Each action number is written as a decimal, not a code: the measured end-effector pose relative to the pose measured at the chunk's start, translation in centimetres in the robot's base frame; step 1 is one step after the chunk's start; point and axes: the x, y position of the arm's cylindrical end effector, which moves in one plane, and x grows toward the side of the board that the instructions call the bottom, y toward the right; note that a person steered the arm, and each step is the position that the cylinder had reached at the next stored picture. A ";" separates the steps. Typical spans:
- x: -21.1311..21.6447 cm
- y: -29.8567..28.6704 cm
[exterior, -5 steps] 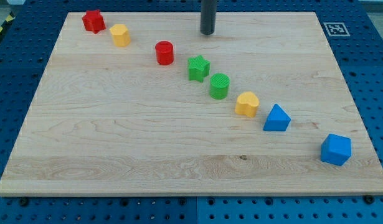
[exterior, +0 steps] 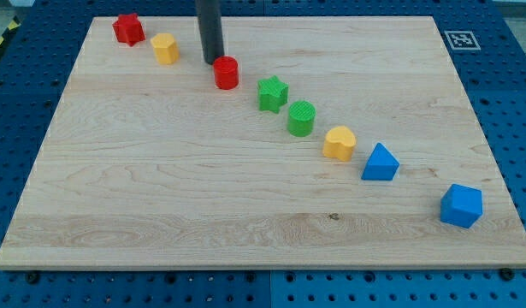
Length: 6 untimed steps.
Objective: Move the red circle to the green star
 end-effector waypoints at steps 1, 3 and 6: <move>2.0 0.0; 4.5 0.0; 4.2 7.2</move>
